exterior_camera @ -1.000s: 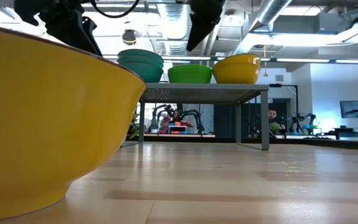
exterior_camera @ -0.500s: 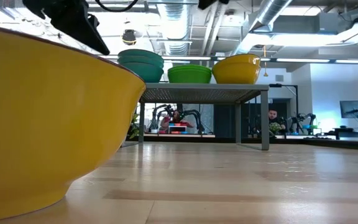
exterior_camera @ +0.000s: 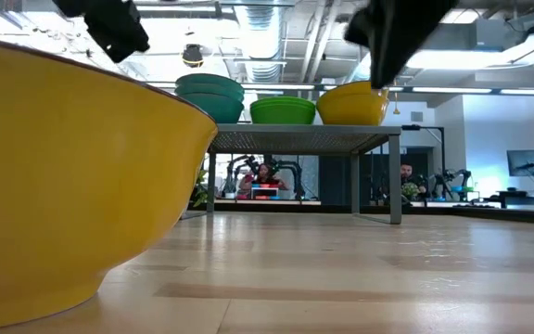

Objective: Pick & Place Mini bowls
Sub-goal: Stack the yellow and white patterned bowl on the other yellow and white patterned bowls on the shelf

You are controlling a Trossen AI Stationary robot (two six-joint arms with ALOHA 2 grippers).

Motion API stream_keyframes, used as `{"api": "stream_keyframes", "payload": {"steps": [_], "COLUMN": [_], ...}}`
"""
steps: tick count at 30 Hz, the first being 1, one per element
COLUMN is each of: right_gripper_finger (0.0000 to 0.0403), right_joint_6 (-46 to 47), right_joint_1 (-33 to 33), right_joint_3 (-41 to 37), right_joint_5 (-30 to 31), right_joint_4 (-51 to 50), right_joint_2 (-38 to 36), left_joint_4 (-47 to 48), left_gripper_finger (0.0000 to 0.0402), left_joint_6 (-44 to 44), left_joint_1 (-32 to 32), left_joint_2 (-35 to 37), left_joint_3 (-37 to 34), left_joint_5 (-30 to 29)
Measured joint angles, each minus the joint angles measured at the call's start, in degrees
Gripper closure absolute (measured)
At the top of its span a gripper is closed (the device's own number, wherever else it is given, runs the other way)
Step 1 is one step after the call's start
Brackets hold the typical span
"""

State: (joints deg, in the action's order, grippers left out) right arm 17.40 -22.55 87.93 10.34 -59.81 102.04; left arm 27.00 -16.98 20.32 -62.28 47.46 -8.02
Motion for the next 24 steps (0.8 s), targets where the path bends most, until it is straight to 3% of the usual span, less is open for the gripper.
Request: {"api": "stream_keyframes", "payload": {"steps": [5, 10, 18, 24], "right_gripper_finger": [0.0326, 0.0326, 0.0326, 0.0326], "right_joint_6": [2.00, 1.48, -0.78, -0.85], "right_joint_1": [0.33, 1.27, 0.70, 0.49], "right_joint_3": [-6.19, -12.66, -31.83, -43.14], "right_joint_5": [-0.47, -1.33, -1.32, -1.34], "right_joint_4": [1.87, 8.45, 35.74, 50.58], "right_joint_2": [-2.74, -11.12, -26.62, -30.71], "left_joint_4": [-4.14, -8.77, -15.00, -22.70], "left_gripper_finger": [0.0279, 0.0279, 0.0279, 0.0279], "left_joint_6": [-0.78, -2.85, -9.54, -12.11], "left_joint_1": [0.90, 1.71, 2.91, 5.02], "left_joint_2": [-1.83, -9.54, -18.82, -25.18], "left_joint_3": [0.04, 0.04, 0.04, 0.04], "left_joint_5": [4.89, 9.70, 13.39, 17.75]}}
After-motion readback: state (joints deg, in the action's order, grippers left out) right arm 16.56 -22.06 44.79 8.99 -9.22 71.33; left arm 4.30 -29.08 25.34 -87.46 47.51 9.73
